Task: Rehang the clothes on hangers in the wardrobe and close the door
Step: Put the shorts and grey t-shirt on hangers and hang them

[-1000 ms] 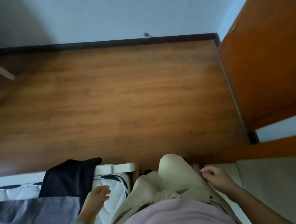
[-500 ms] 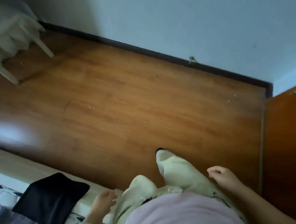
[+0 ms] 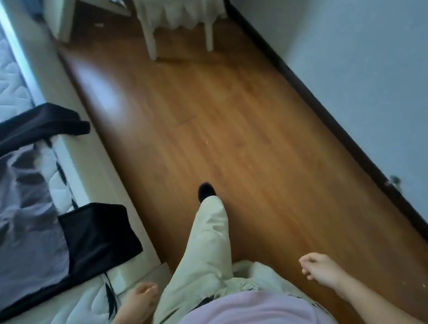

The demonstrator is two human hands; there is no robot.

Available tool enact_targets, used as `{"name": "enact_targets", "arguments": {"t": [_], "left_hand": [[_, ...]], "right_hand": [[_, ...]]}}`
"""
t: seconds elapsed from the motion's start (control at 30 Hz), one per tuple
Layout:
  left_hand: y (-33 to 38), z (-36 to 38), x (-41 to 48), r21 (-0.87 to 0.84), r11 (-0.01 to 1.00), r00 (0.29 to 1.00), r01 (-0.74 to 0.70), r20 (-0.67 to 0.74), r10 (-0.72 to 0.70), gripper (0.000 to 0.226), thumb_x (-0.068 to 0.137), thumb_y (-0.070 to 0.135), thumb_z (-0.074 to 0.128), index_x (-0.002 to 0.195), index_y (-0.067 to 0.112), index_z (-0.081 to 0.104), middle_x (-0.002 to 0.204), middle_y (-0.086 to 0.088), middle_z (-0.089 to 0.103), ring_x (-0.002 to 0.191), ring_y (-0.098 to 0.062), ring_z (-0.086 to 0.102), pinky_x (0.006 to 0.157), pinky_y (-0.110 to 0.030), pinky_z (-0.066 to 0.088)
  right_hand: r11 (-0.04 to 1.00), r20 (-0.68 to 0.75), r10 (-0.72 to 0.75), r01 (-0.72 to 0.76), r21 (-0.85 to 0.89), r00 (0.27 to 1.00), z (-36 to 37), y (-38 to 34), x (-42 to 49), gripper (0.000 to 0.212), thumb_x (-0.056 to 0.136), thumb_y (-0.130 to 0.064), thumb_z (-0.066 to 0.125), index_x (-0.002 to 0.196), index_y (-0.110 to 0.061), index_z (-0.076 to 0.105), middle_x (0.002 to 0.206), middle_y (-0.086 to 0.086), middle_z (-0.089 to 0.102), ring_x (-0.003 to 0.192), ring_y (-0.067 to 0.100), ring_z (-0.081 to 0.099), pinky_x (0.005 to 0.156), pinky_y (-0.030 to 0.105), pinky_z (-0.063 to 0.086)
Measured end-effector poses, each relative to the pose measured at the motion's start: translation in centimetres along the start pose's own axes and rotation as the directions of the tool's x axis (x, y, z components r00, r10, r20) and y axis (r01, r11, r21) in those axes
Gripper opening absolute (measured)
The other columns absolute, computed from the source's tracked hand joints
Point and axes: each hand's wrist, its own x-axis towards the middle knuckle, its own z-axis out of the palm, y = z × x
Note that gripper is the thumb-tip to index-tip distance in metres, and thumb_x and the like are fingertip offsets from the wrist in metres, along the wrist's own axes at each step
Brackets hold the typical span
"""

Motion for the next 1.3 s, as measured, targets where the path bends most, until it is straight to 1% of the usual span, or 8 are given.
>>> {"name": "enact_targets", "arguments": {"t": [0.17, 0.37, 0.5, 0.63, 0.73, 0.87, 1.1, 1.3], "left_hand": [[4.9, -3.5, 4.3, -0.119, 0.989, 0.995, 0.093, -0.016, -0.096, 0.019, 0.091, 0.011, 0.045, 0.078, 0.013, 0.059, 0.067, -0.002, 0.051, 0.056, -0.012, 0.041, 0.049, -0.02, 0.029], [16.6, -8.4, 7.8, -0.402, 0.913, 0.998, -0.068, -0.038, 0.057, 0.022, 0.093, 0.009, 0.046, 0.073, 0.012, 0.056, 0.068, -0.005, 0.053, 0.06, -0.016, 0.048, 0.056, -0.026, 0.039], [21.8, -12.2, 9.6, -0.489, 0.857, 0.983, -0.164, -0.157, 0.098, 0.014, 0.095, 0.022, 0.045, 0.1, 0.022, 0.058, 0.096, 0.003, 0.064, 0.094, -0.016, 0.061, 0.069, -0.025, 0.044], [22.9, -14.0, 11.8, -0.626, 0.778, 0.985, -0.063, -0.166, -0.054, 0.021, 0.096, 0.021, 0.044, 0.108, 0.014, 0.059, 0.097, -0.002, 0.063, 0.089, -0.017, 0.059, 0.063, -0.024, 0.041], [22.1, -14.5, 12.6, -0.761, 0.638, 0.958, 0.113, -0.087, -0.274, 0.028, 0.095, 0.019, 0.045, 0.113, 0.003, 0.059, 0.087, -0.007, 0.06, 0.073, -0.019, 0.054, 0.066, -0.028, 0.041], [23.1, -15.3, 12.8, -0.902, 0.366, 0.899, 0.228, 0.051, -0.435, 0.038, 0.093, 0.021, 0.047, 0.121, -0.003, 0.053, 0.085, -0.006, 0.061, 0.074, -0.022, 0.055, 0.1, -0.048, 0.04], [27.2, -18.6, 11.9, -0.968, 0.223, 0.851, -0.114, -0.211, -0.481, 0.023, 0.098, 0.023, 0.039, 0.114, 0.018, 0.054, 0.111, -0.002, 0.059, 0.106, -0.018, 0.053, 0.097, -0.035, 0.039], [23.3, -16.6, 11.0, -0.965, -0.258, 0.814, -0.04, 0.118, -0.569, 0.03, 0.097, 0.023, 0.041, 0.122, 0.011, 0.053, 0.117, -0.008, 0.059, 0.106, -0.023, 0.054, 0.103, -0.039, 0.036]], "right_hand": [[0.989, -0.067, -0.136, 0.131, -0.069, 0.988, -3.6, -13.6, 5.5, 0.015, 0.094, -0.012, 0.046, 0.097, -0.008, 0.06, 0.072, 0.001, 0.059, 0.068, 0.019, 0.055, 0.053, 0.02, 0.038], [0.947, 0.02, -0.221, 0.219, -0.234, 0.975, -4.8, -29.6, 8.1, 0.012, 0.095, -0.009, 0.045, 0.097, -0.005, 0.056, 0.074, 0.005, 0.057, 0.06, 0.012, 0.052, 0.036, 0.005, 0.035], [0.891, 0.084, -0.268, 0.28, -0.358, 0.96, -4.2, -38.8, 9.6, 0.013, 0.094, -0.01, 0.045, 0.099, -0.009, 0.057, 0.082, 0.004, 0.059, 0.064, 0.012, 0.056, 0.052, 0.018, 0.039], [0.805, 0.133, -0.258, 0.29, -0.517, 0.957, -3.8, -46.5, 13.2, 0.021, 0.092, -0.016, 0.049, 0.106, -0.01, 0.064, 0.087, 0.0, 0.064, 0.083, 0.019, 0.058, 0.076, 0.026, 0.041], [0.741, 0.161, -0.228, 0.278, -0.611, 0.96, -3.3, -52.8, 15.9, 0.023, 0.091, -0.022, 0.05, 0.104, -0.013, 0.067, 0.112, 0.005, 0.065, 0.104, 0.022, 0.058, 0.084, 0.028, 0.042], [0.556, 0.264, -0.213, 0.339, -0.759, 0.941, -1.6, -62.6, 17.5, 0.014, 0.089, -0.025, 0.053, 0.083, -0.021, 0.064, 0.109, 0.006, 0.065, 0.101, 0.021, 0.058, 0.083, 0.027, 0.042], [0.276, 0.477, -0.316, 0.561, -0.781, 0.82, 9.6, -77.1, 16.5, 0.017, 0.092, -0.015, 0.048, 0.084, -0.016, 0.063, 0.073, 0.002, 0.065, 0.075, 0.022, 0.061, 0.075, 0.031, 0.046], [0.051, 0.599, -0.266, 0.631, -0.774, 0.756, 21.9, -81.4, 13.8, 0.017, 0.09, -0.012, 0.048, 0.094, -0.012, 0.064, 0.069, 0.002, 0.064, 0.069, 0.022, 0.062, 0.063, 0.026, 0.045]]}}
